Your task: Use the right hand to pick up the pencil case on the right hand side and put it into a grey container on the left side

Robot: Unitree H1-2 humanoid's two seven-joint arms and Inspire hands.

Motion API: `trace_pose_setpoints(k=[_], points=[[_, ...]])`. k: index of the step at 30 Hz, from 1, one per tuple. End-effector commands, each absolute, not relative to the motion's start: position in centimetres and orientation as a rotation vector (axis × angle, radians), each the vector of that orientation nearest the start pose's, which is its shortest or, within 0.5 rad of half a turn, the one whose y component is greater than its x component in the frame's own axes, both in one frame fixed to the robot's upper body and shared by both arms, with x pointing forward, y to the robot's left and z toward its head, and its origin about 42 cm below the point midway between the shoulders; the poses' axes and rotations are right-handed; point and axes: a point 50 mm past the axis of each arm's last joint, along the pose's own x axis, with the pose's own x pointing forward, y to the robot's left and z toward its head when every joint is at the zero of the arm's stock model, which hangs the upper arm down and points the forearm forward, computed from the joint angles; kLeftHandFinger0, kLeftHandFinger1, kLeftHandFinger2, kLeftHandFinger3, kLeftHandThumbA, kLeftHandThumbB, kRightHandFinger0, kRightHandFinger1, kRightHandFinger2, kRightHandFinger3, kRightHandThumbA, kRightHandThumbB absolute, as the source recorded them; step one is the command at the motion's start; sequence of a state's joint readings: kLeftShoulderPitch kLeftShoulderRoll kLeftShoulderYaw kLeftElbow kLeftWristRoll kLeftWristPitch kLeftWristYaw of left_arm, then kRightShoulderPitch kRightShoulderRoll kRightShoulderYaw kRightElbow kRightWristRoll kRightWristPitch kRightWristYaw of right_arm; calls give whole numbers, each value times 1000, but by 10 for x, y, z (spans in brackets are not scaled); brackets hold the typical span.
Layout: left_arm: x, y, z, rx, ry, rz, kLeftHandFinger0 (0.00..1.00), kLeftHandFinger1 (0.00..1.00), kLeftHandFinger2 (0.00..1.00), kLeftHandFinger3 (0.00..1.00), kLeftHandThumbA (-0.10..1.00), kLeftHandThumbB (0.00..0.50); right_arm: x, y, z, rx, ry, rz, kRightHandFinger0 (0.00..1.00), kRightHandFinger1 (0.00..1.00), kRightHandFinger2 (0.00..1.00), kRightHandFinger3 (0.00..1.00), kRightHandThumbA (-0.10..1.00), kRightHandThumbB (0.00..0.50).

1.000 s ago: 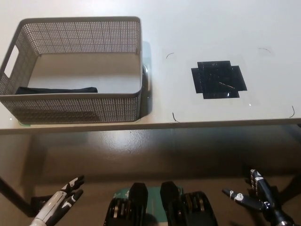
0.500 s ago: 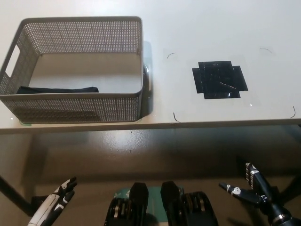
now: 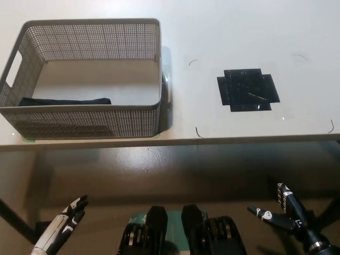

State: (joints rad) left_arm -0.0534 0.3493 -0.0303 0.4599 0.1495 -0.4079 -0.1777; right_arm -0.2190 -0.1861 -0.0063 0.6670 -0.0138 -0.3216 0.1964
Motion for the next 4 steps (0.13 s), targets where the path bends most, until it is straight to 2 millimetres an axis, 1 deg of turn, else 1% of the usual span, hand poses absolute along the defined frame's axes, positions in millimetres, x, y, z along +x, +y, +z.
trace_pose_setpoints(k=[1,4], points=[[284,343,44,504,18,-219,1000,1000,1000,1000,1000,353,341,-278,29,-196,70,221,1000,1000,1000,1000,1000,215],[283,342,44,525,20,-196,1000,1000,1000,1000,1000,286,341,-278,30,-201,70,225,1000,1000,1000,1000,1000,215]])
